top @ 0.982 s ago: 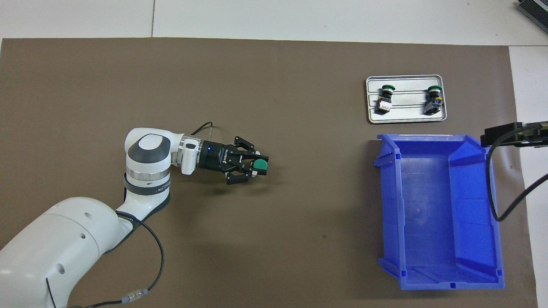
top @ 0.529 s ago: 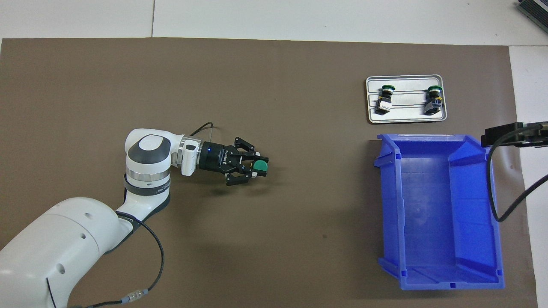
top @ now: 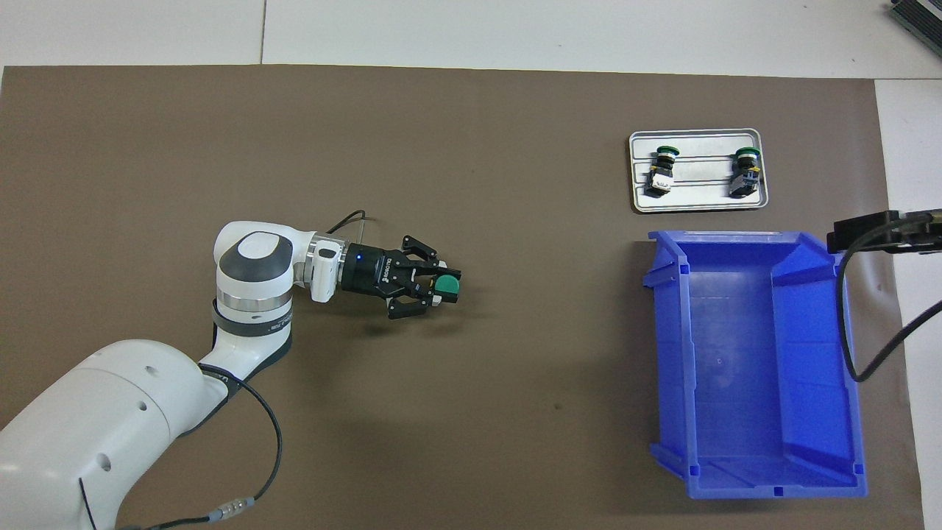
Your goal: Place and press button with both arms
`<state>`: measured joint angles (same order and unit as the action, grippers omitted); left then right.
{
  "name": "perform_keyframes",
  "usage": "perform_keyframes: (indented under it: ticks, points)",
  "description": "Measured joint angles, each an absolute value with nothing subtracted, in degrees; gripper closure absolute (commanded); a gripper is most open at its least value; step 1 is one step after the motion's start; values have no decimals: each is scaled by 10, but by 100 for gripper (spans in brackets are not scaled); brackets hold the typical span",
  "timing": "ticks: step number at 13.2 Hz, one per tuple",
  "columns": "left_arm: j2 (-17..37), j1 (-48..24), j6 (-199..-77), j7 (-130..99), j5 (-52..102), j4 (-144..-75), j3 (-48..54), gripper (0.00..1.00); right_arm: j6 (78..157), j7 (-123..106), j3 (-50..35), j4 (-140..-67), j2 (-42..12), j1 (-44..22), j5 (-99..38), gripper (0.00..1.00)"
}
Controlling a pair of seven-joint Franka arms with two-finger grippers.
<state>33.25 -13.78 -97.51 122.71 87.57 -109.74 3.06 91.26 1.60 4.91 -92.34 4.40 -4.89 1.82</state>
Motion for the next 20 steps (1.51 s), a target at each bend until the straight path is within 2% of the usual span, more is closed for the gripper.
perform_keyframes:
  ticks: [14,20]
  points:
    - [329,-136,-988,1230,876,-1097,30,100,913,16,49,-923,44,-49,18,0]
    - [328,-134,-991,1230,876,-1097,31,87,913,16,49,-923,44,-49,18,0]
